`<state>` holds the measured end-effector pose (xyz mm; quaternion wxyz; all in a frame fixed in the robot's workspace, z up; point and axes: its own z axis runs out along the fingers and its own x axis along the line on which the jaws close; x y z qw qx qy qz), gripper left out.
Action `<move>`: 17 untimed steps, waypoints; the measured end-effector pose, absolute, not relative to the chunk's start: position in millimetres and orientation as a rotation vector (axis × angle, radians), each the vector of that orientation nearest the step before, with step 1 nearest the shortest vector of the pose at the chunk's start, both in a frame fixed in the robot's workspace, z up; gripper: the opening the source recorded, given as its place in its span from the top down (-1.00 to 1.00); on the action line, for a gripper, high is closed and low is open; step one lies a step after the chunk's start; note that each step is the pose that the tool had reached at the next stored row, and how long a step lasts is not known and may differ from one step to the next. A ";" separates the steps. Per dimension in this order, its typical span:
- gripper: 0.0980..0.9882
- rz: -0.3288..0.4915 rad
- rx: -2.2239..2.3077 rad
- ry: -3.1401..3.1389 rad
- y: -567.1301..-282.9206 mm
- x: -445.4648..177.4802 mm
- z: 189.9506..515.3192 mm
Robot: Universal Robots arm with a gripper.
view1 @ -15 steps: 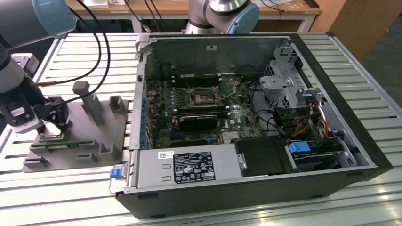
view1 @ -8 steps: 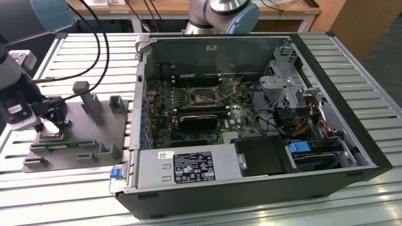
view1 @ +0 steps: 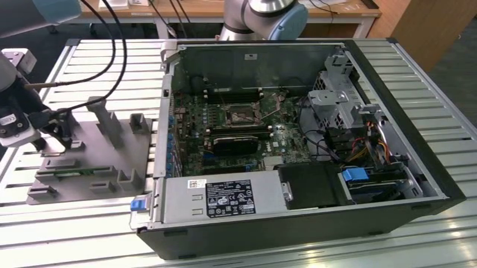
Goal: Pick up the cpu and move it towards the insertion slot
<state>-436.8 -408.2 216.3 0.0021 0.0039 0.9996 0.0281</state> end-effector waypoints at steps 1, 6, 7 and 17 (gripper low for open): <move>0.02 0.088 0.012 3.136 -408.2 -436.8 219.4; 0.02 0.088 0.012 3.136 -408.2 -436.8 233.9; 0.02 0.088 0.012 3.136 -408.2 -436.8 236.8; 0.02 0.088 0.012 3.136 -408.2 -436.8 266.0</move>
